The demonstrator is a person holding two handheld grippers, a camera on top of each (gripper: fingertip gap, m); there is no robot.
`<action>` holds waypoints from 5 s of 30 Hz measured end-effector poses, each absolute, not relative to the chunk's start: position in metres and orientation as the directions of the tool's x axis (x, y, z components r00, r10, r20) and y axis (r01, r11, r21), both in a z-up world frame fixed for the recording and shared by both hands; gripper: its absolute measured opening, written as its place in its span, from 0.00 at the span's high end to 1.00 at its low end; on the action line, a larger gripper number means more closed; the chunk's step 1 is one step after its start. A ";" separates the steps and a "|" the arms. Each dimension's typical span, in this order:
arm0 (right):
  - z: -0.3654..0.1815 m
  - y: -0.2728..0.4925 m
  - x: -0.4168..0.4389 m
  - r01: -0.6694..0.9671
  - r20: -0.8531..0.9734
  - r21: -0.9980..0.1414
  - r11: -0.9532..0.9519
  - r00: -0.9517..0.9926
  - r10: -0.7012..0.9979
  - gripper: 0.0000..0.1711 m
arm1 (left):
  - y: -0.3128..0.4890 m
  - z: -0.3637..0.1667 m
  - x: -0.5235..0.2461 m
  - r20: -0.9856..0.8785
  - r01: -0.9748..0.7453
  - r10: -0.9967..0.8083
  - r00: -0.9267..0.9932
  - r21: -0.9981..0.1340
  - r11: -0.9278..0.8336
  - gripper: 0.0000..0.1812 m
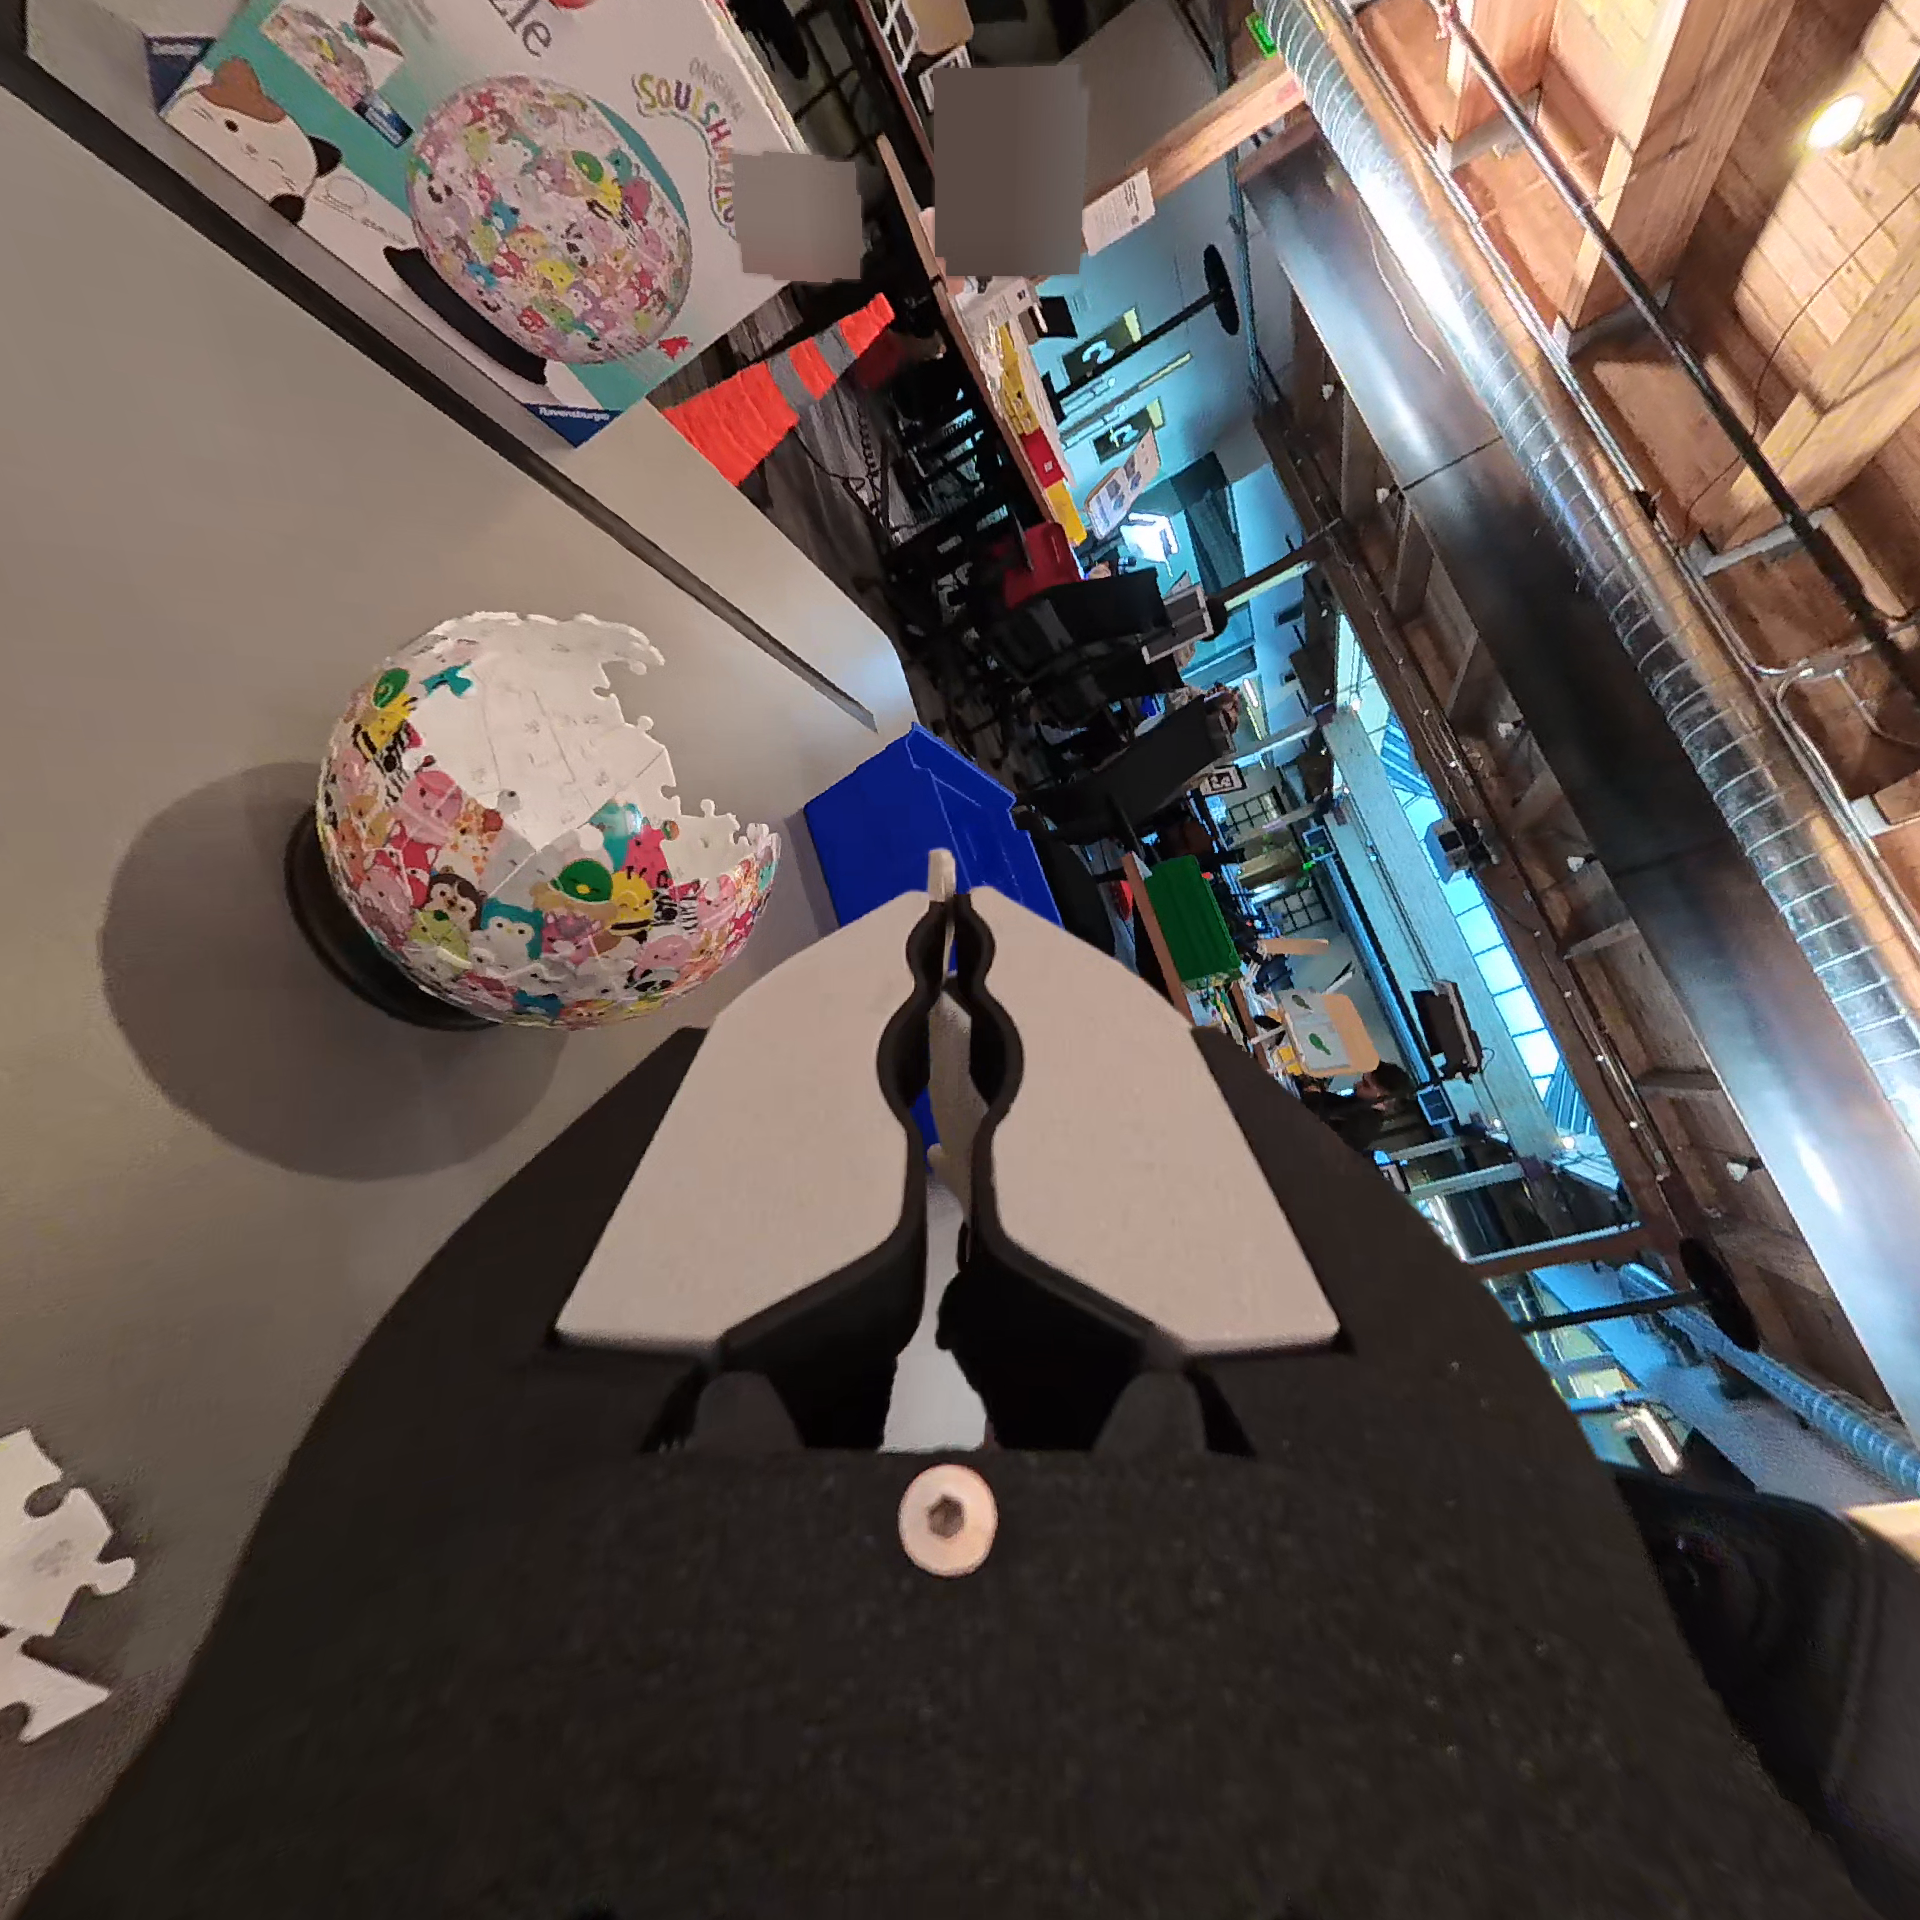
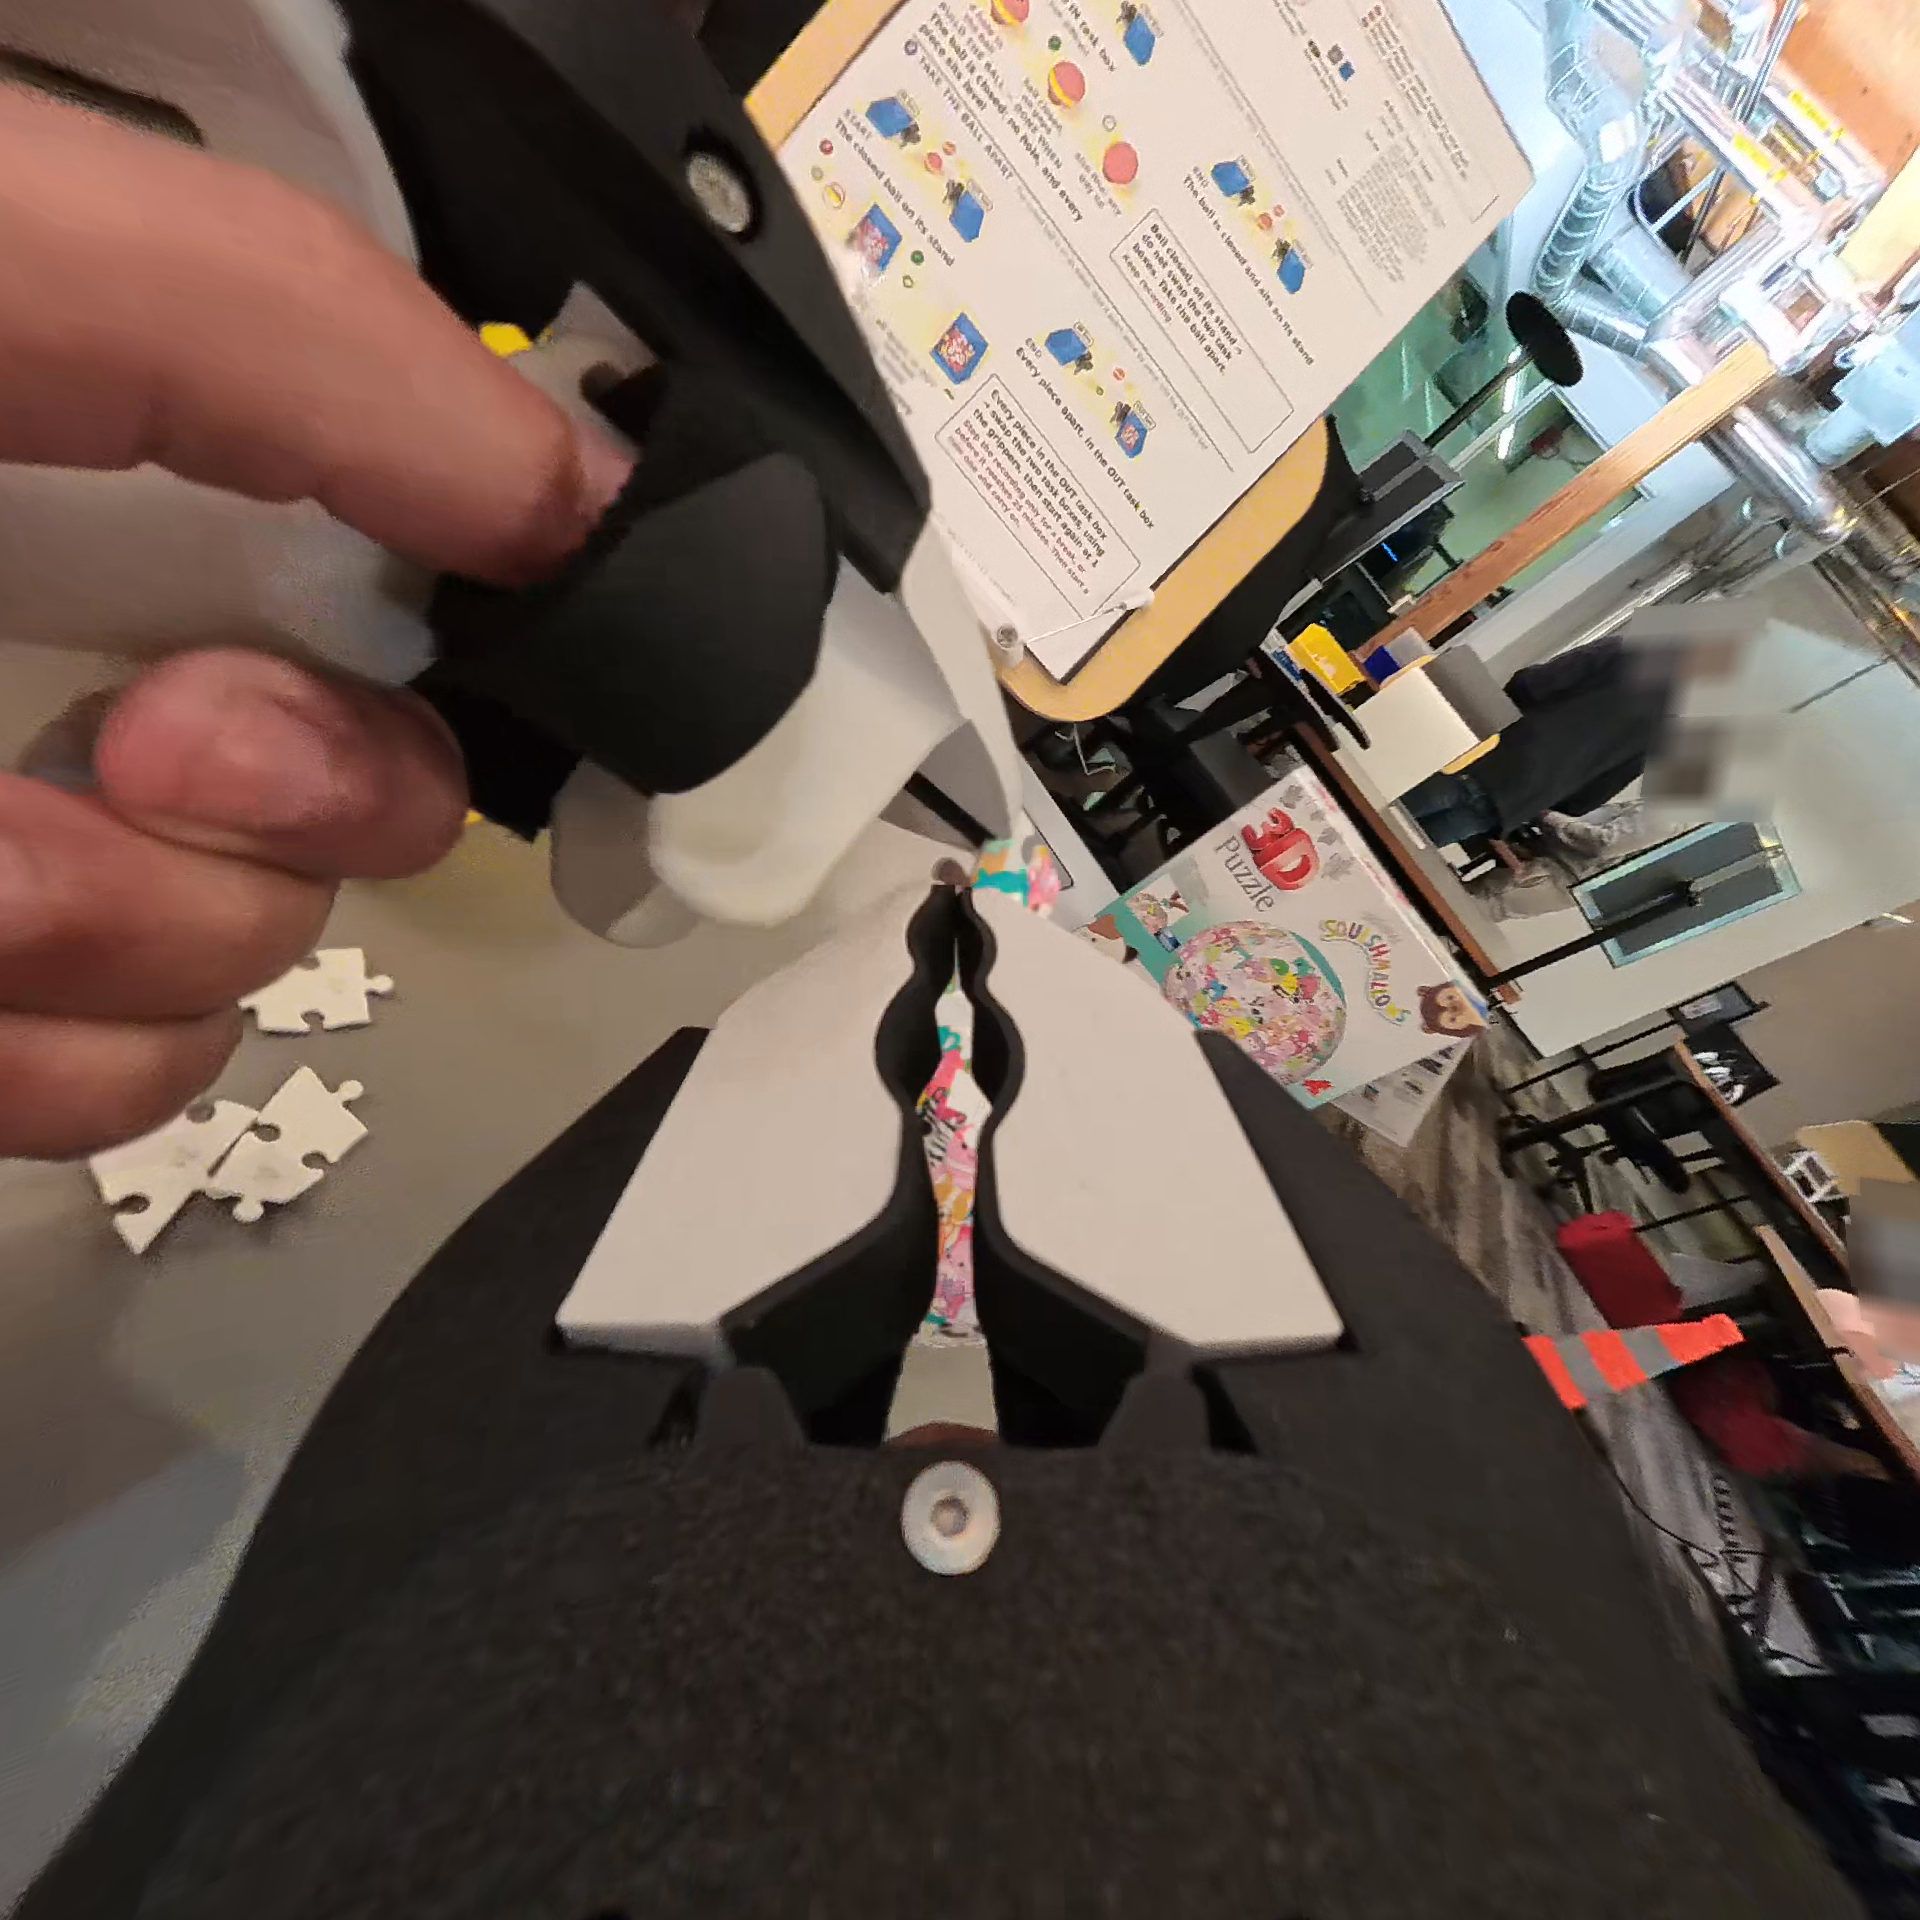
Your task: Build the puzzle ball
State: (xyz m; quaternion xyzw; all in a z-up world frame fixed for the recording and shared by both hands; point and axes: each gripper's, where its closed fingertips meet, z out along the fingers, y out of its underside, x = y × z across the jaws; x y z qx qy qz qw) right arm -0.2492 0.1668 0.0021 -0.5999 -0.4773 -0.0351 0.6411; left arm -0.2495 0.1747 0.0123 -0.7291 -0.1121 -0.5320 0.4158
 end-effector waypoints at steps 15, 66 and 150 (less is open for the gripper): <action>0.002 0.141 -0.220 0.076 0.022 -0.997 -0.013 0.437 0.899 1.00 | 0.169 0.010 -0.257 0.653 0.372 -0.514 0.556 -0.748 -0.549 0.86; -0.131 0.072 -0.187 0.393 0.015 -0.907 -0.152 0.392 0.920 0.96 | 0.047 -0.166 -0.246 -0.033 -0.488 -0.750 0.660 -0.778 -0.395 1.00; -0.103 -0.078 -0.168 0.446 -0.047 -0.895 -0.018 -0.056 0.997 0.99 | -0.082 -0.098 -0.178 0.250 -0.221 -0.906 0.342 -0.916 -0.336 0.99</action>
